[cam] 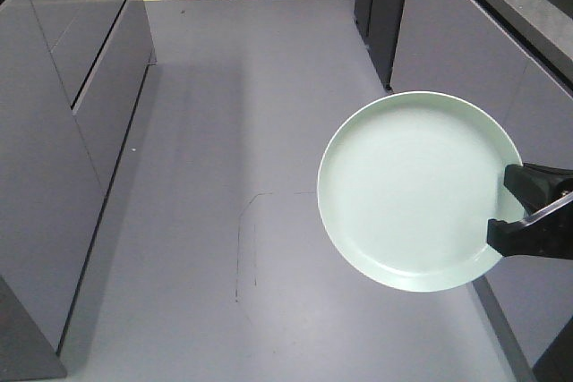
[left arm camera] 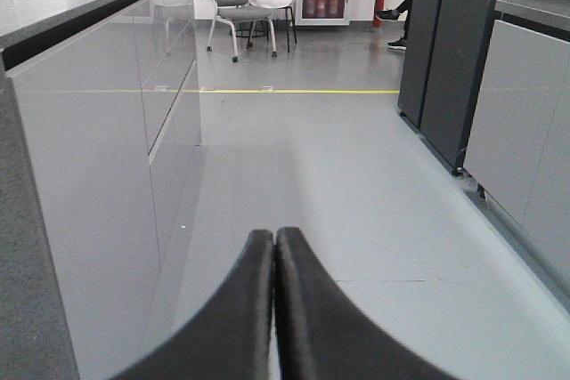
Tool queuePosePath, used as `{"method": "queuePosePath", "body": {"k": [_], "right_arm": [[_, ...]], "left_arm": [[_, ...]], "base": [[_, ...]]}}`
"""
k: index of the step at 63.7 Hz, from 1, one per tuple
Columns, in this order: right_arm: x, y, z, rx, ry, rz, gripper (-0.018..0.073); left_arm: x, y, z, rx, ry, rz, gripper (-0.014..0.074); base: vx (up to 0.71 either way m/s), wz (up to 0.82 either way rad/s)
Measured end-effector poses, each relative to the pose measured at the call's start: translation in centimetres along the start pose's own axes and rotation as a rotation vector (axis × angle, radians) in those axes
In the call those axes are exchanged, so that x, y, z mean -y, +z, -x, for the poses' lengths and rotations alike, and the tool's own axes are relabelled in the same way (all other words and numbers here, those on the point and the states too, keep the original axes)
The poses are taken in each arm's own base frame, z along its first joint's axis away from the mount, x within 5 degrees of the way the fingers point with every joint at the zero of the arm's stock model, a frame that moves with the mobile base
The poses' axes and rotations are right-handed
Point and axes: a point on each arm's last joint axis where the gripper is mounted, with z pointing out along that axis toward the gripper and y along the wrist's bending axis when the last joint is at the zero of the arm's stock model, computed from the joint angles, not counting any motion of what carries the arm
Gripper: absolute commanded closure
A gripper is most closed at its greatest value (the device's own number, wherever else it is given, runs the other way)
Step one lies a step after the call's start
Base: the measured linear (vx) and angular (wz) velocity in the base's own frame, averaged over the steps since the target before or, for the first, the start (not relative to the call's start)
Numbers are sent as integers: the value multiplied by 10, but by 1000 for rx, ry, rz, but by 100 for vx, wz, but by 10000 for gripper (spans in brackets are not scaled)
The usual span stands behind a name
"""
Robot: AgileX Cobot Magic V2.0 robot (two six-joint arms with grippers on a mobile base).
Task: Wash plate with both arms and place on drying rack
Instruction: 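Drive the base along the aisle carrying the plate in the right gripper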
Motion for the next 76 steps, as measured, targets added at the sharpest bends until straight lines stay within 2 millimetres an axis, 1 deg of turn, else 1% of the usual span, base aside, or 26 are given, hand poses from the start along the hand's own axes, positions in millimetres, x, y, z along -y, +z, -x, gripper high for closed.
{"method": "queuePosePath", "body": {"k": [76], "right_arm": [[0,0,0,0,0,0,566]], "left_arm": [[0,0,0,0,0,0,602]], "base": [[19,-4]]}}
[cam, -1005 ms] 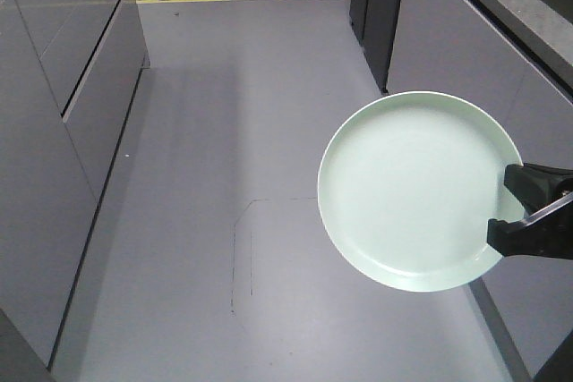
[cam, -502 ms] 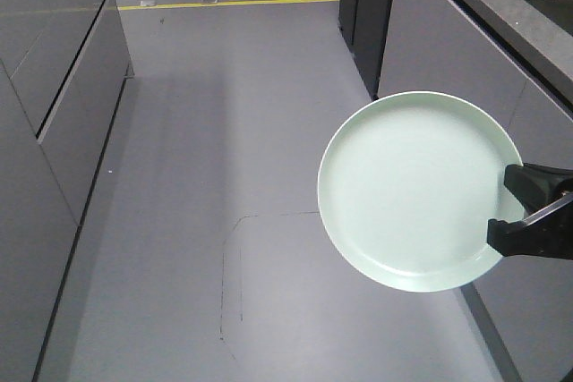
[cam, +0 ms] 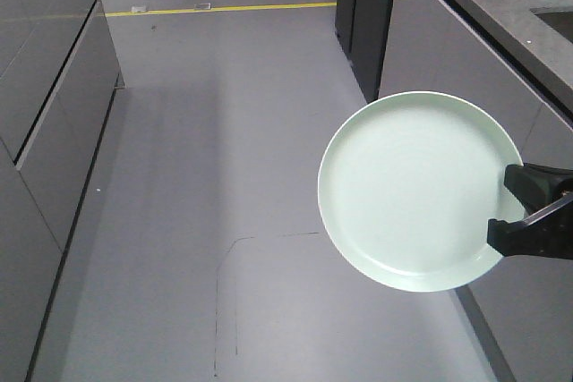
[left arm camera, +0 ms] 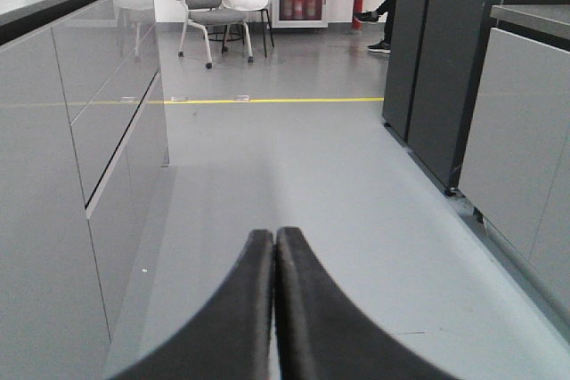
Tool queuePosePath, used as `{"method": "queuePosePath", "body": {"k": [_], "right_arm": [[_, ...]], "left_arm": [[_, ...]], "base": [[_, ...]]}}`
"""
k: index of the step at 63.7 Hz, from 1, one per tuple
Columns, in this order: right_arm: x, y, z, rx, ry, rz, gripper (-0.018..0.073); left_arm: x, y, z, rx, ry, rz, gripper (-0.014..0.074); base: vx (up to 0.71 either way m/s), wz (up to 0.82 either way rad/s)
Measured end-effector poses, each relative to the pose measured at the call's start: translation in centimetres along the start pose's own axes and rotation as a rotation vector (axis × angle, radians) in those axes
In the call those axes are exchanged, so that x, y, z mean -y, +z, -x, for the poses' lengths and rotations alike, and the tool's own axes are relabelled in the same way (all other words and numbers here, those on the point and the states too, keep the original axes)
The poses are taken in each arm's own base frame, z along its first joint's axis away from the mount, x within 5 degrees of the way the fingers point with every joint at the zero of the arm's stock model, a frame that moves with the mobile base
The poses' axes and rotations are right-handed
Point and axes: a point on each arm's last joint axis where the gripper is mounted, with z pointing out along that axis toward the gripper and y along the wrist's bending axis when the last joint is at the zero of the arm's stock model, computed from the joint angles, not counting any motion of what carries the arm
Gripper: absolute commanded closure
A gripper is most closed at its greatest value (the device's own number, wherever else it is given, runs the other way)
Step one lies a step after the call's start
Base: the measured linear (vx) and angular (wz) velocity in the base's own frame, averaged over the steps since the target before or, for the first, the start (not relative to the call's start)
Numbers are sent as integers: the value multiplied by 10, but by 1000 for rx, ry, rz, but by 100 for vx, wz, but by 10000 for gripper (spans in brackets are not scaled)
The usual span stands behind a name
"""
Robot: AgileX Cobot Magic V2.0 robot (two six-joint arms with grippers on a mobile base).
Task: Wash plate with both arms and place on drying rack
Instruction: 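Drive the base along the aisle carrying the plate in the right gripper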
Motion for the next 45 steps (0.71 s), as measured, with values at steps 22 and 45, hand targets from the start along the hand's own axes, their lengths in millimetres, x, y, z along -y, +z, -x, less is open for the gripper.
{"method": "queuePosePath", "body": {"k": [22,45], "right_arm": [[0,0,0,0,0,0,566],[0,0,0,0,0,0,566]], "left_arm": [[0,0,0,0,0,0,602],[0,0,0,0,0,0,602]], "base": [[22,10],[21,-1]]}}
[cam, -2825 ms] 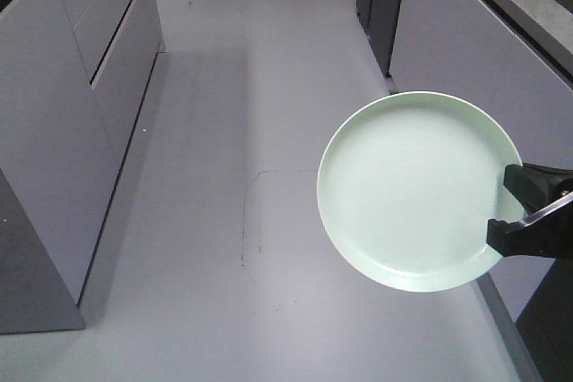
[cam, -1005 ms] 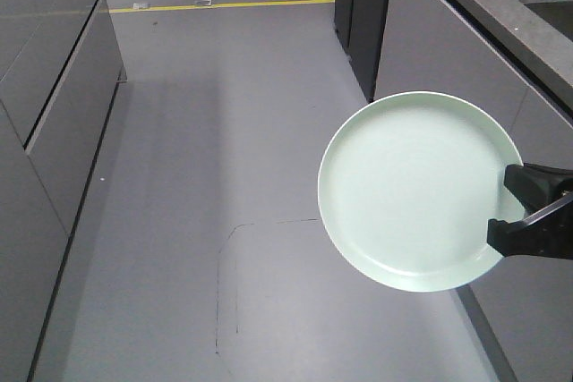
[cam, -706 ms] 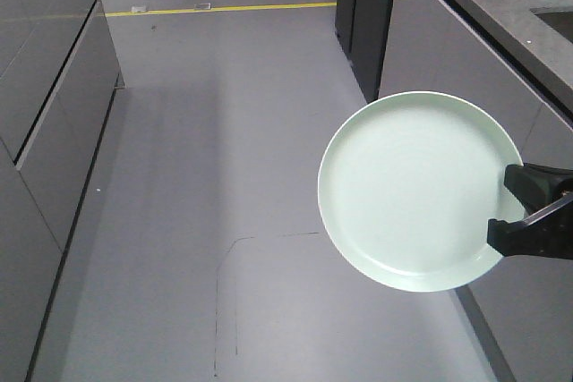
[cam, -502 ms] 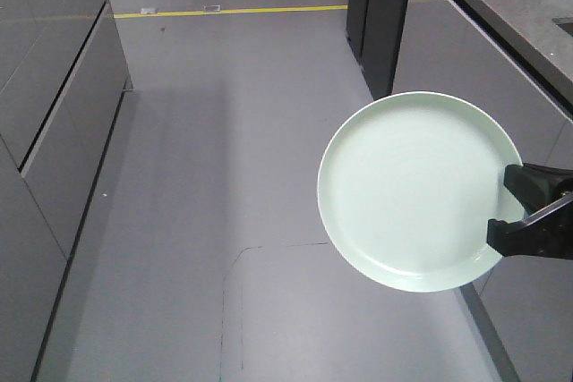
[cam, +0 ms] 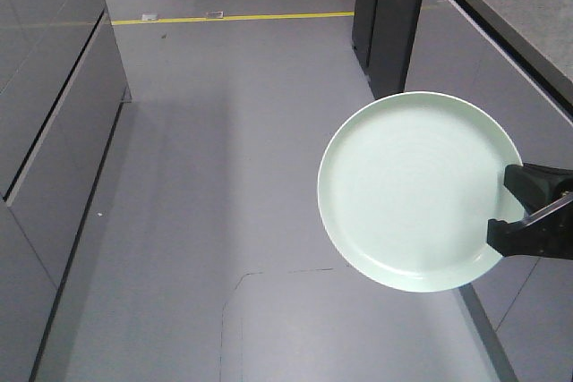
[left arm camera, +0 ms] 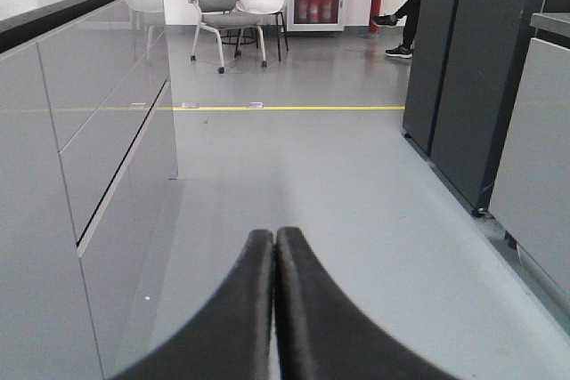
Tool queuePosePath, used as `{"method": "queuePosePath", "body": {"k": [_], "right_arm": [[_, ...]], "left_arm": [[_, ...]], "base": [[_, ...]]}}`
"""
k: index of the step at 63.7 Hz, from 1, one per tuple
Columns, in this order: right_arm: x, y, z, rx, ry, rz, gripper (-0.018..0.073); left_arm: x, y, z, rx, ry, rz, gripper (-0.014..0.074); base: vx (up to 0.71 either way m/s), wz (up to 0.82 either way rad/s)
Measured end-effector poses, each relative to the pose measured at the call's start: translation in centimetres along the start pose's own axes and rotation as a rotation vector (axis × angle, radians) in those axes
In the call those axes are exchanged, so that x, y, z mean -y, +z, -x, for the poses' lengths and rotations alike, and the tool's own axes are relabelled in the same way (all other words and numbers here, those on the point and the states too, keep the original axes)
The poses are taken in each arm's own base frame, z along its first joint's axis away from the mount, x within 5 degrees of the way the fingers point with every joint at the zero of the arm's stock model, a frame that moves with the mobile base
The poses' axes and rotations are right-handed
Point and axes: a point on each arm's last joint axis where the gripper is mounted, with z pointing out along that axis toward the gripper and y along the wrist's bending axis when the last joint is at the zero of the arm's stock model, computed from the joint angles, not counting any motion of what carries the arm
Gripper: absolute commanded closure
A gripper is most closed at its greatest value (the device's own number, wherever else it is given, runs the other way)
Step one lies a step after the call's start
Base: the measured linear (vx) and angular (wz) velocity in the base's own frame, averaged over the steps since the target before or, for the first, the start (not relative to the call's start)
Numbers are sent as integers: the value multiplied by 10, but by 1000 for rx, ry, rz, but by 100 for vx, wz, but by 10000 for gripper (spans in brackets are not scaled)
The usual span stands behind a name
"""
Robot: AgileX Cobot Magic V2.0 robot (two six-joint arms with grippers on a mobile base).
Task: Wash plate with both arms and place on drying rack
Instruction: 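Drive the base along the aisle carrying the plate in the right gripper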
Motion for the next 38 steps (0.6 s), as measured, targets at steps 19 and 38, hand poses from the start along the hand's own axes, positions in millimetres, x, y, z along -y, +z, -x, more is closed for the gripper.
{"method": "queuePosePath", "body": {"k": [19,38], "right_arm": [[0,0,0,0,0,0,566],[0,0,0,0,0,0,566]], "left_arm": [[0,0,0,0,0,0,602],[0,0,0,0,0,0,602]], "base": [[18,-2],[19,4]]}}
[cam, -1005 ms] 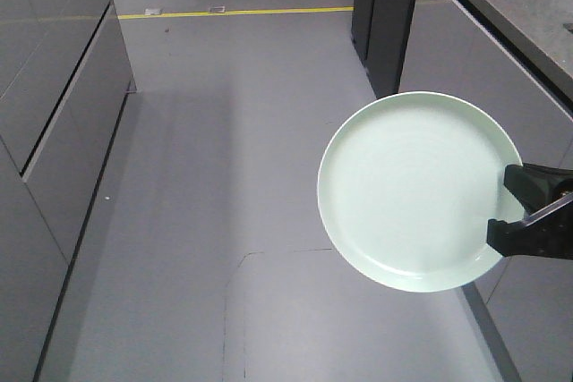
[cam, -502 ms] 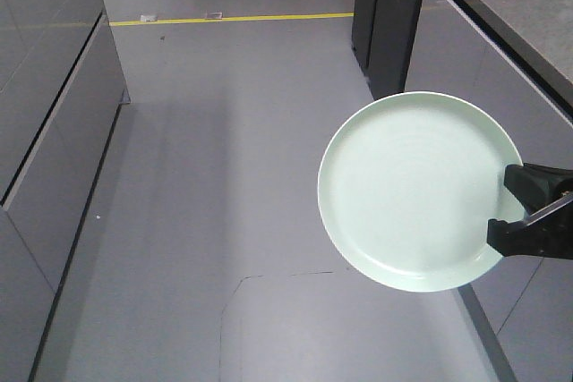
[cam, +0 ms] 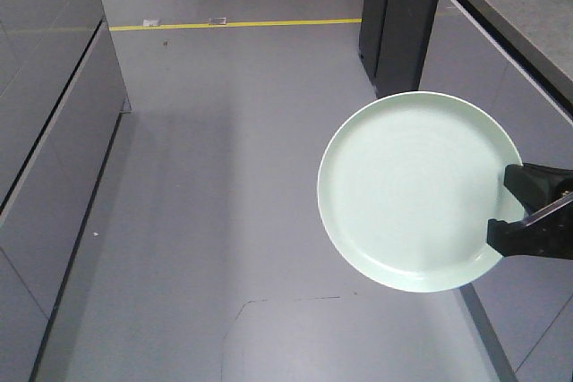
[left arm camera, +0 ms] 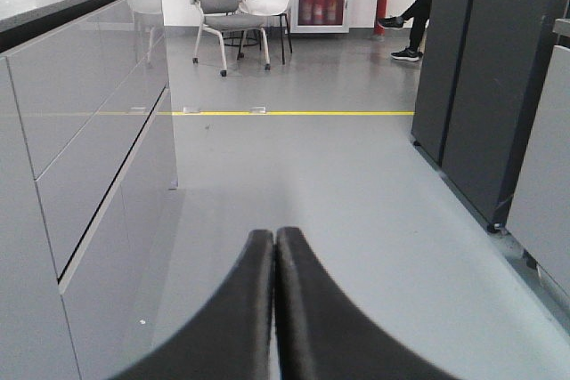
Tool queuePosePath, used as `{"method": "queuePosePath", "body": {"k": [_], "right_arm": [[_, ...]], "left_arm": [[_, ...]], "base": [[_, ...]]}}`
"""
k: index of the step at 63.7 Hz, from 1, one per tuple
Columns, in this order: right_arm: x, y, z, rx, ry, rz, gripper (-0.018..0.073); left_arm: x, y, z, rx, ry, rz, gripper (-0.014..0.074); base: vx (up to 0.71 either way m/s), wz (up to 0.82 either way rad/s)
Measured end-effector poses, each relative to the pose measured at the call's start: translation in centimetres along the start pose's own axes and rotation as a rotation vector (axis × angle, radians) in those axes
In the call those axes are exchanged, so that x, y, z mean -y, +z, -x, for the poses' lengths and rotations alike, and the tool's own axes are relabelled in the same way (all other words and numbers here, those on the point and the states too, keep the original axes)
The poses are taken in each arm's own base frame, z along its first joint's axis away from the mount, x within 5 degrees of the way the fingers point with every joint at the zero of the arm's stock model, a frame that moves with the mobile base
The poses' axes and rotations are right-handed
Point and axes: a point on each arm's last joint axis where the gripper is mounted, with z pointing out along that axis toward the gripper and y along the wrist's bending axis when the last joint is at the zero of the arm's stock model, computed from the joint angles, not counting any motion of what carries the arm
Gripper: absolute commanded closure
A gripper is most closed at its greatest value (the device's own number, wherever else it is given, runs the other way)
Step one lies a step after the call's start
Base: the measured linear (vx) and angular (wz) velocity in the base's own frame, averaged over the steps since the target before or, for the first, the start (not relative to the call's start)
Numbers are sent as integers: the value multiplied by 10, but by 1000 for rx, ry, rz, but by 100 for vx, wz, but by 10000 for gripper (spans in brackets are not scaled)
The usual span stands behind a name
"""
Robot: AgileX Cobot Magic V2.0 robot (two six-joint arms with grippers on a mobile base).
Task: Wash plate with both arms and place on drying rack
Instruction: 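Drive the base along the aisle carrying the plate in the right gripper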
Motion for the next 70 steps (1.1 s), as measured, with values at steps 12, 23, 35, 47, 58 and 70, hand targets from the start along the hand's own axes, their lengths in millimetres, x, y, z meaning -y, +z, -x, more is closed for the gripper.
{"method": "queuePosePath", "body": {"k": [12,23,35,47,58,70], "right_arm": [[0,0,0,0,0,0,566],[0,0,0,-1,0,0,566],[0,0,0,-1,0,0,566],[0,0,0,-1,0,0,566],[0,0,0,-1,0,0,566],[0,0,0,-1,0,0,566]], "left_arm": [[0,0,0,0,0,0,602],[0,0,0,0,0,0,602],[0,0,0,0,0,0,602],[0,0,0,0,0,0,602],[0,0,0,0,0,0,602],[0,0,0,0,0,0,602]], "base": [[20,4],[21,3],[21,4],[20,5],[19,5],[17,8]]}}
